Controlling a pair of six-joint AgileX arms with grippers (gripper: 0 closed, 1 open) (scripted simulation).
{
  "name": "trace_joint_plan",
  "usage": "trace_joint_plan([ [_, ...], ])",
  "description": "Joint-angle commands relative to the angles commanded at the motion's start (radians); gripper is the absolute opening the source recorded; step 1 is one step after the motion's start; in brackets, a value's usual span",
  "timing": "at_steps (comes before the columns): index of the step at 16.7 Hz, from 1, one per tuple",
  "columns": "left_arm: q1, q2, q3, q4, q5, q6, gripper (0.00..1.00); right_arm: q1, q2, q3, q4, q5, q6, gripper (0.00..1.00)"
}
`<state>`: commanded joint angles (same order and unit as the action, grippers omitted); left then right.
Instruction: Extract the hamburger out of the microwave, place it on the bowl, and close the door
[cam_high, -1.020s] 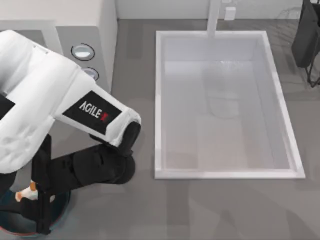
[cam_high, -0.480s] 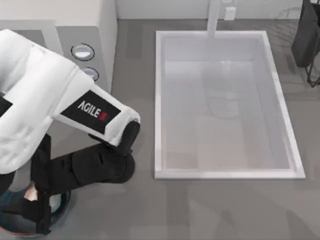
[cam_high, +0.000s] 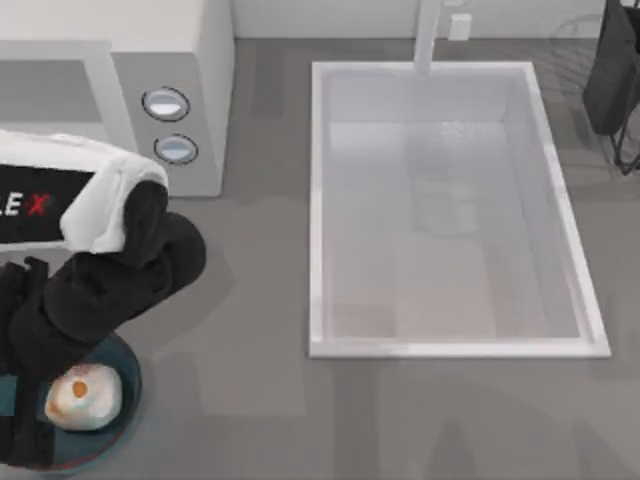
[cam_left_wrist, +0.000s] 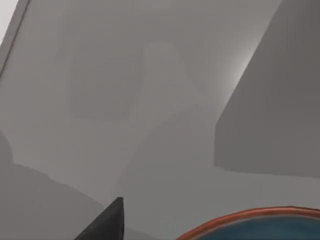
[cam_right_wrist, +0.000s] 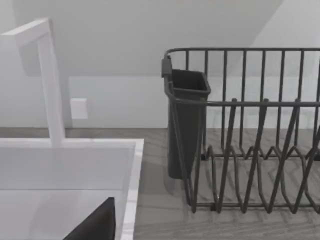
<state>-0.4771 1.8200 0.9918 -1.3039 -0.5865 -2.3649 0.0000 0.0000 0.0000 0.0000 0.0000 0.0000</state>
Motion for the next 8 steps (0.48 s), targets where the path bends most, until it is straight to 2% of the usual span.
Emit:
trace_joint_plan([
  [3,0.080,-0.293,-0.126,0.157,0.110,0.342,1.00,0.000,0.000,0.000,0.000,0.000,0.000,1.00],
  [8,0.221,-0.815,-0.381,0.484,0.294,1.037,1.00,0.000,0.000,0.000,0.000,0.000,0.000,1.00],
])
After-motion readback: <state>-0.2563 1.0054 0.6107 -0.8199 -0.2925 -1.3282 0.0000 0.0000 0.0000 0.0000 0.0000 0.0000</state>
